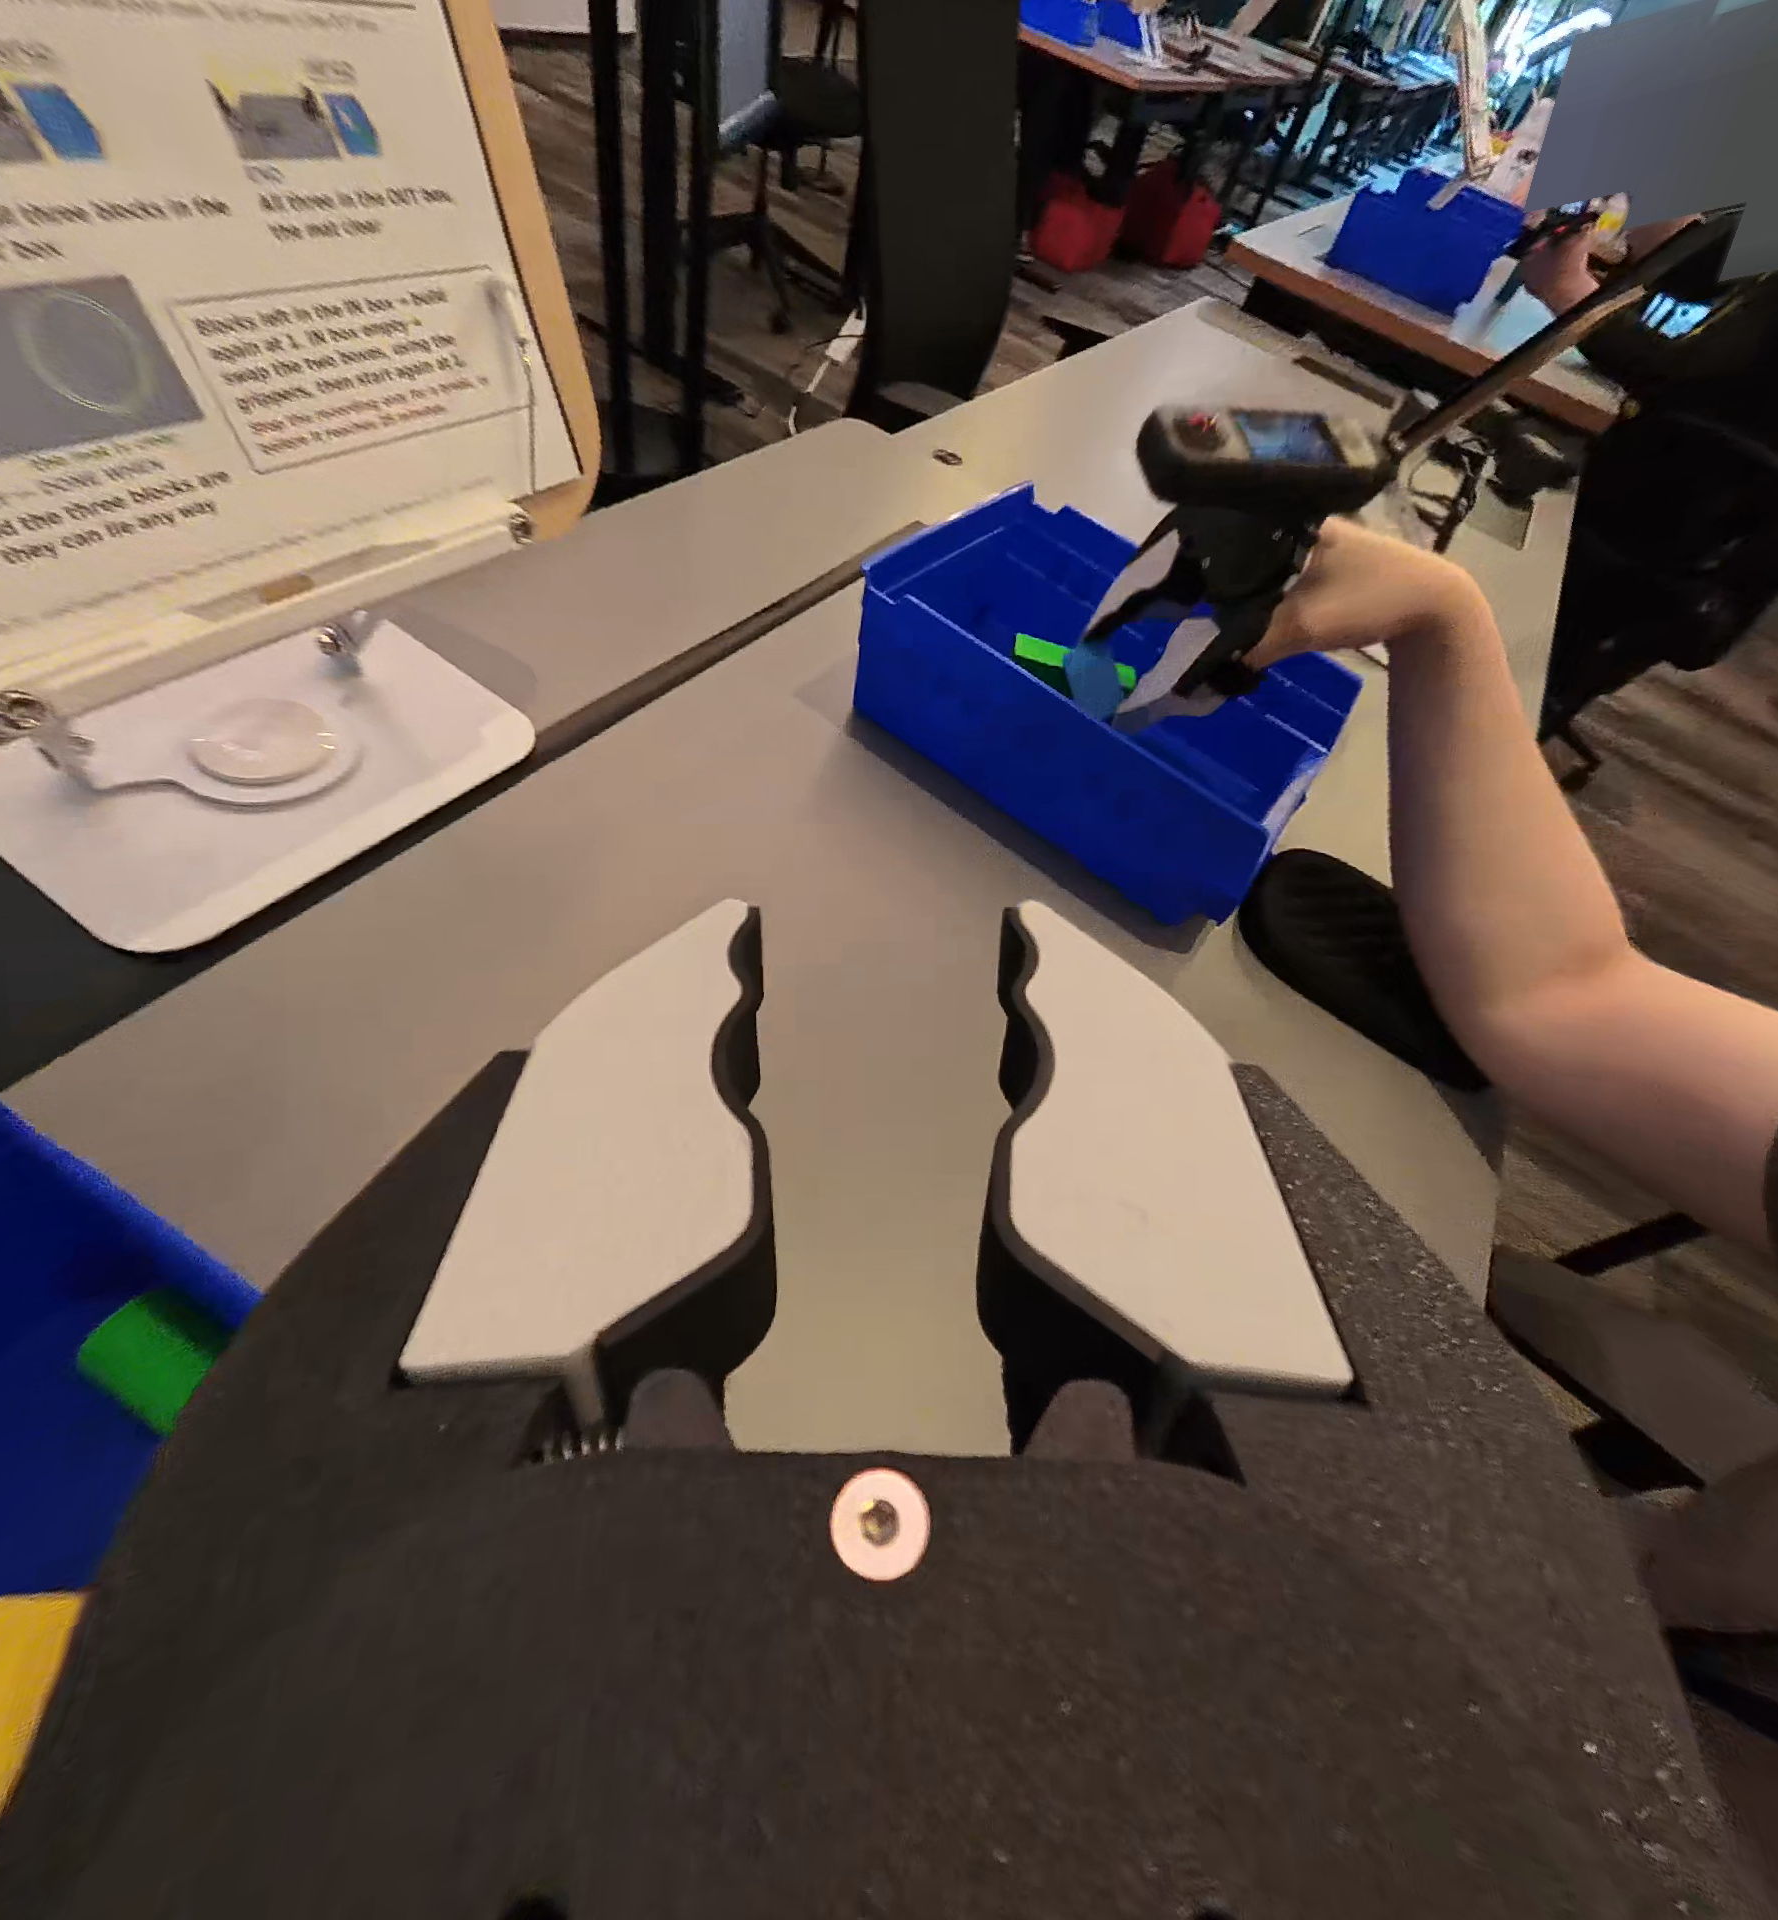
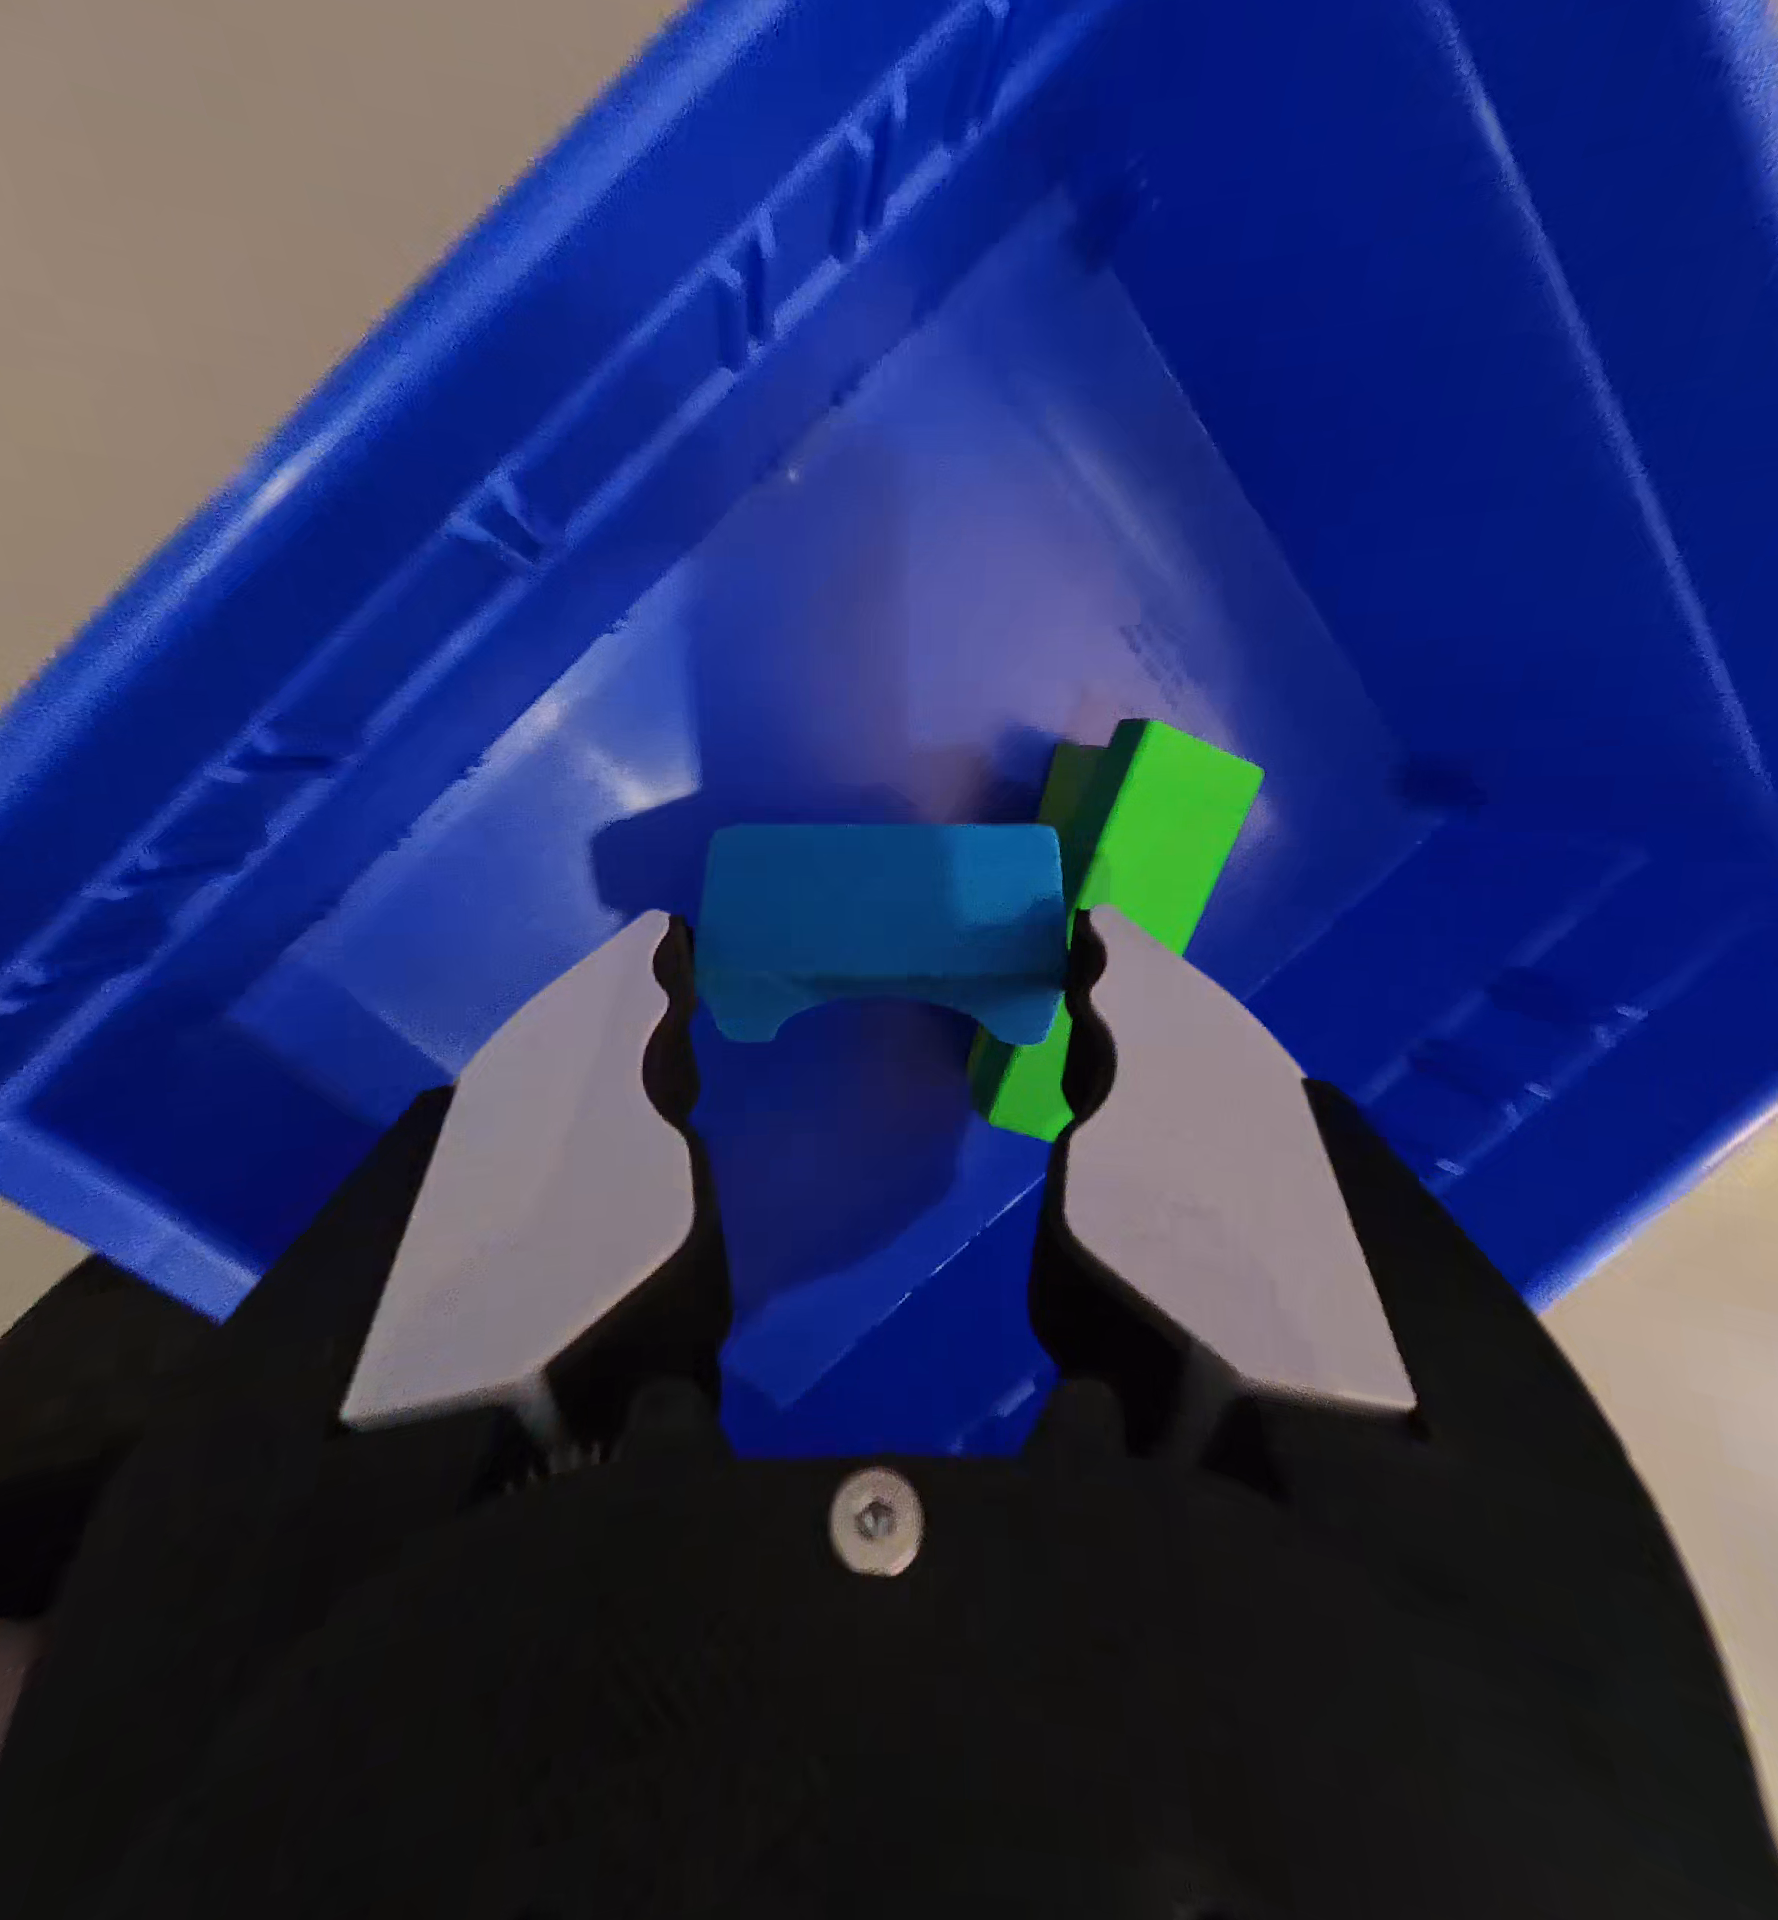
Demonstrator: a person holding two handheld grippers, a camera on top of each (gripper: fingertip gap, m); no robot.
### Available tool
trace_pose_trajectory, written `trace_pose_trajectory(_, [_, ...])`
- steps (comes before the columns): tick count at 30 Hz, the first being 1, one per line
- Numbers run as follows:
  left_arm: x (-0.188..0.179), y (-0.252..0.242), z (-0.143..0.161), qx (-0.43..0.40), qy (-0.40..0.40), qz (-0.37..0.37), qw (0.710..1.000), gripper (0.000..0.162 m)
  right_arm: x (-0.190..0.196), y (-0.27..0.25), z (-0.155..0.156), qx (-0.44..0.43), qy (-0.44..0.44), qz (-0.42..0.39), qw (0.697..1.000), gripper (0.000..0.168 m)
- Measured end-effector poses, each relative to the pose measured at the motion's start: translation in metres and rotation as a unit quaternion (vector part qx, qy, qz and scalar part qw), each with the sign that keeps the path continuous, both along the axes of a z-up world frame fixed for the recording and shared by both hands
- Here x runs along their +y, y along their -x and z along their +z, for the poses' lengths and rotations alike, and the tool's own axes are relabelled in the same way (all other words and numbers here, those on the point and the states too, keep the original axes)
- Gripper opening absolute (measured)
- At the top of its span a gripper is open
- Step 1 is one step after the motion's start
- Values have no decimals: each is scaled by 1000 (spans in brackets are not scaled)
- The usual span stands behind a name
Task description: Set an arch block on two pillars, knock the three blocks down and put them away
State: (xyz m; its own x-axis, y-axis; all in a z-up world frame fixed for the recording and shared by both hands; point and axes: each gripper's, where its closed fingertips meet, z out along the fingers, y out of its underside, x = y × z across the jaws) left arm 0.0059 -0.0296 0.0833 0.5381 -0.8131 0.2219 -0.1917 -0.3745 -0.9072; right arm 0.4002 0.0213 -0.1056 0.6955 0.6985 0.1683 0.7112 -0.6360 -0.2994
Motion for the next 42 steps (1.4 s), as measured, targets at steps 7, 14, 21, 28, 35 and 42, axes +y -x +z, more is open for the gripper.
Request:
trace_pose_trajectory(7, [1,21,11,-11,-7,27,1000,44,18,-16,23,44,-78,-46,995,72])
trace_pose_trajectory(14, [2,38,22,-38,-12,44,998,41,41,-43,16,6,-102,-118,988,65])
trace_pose_trajectory(21, [19,108,18,62,-53,182,980,43,41,-68,65,15,-192,-179,965,58])
trace_pose_trajectory(28, [36,273,-39,171,34,433,884,63,1,-129,33,46,-80,-327,940,60])
trace_pose_trajectory(35, [34,310,-123,257,199,442,836,85,-25,-115,-22,118,93,-340,928,8])
trace_pose_trajectory(42, [26,322,-183,346,306,427,777,61,-26,-113,-24,104,106,-348,926,8])
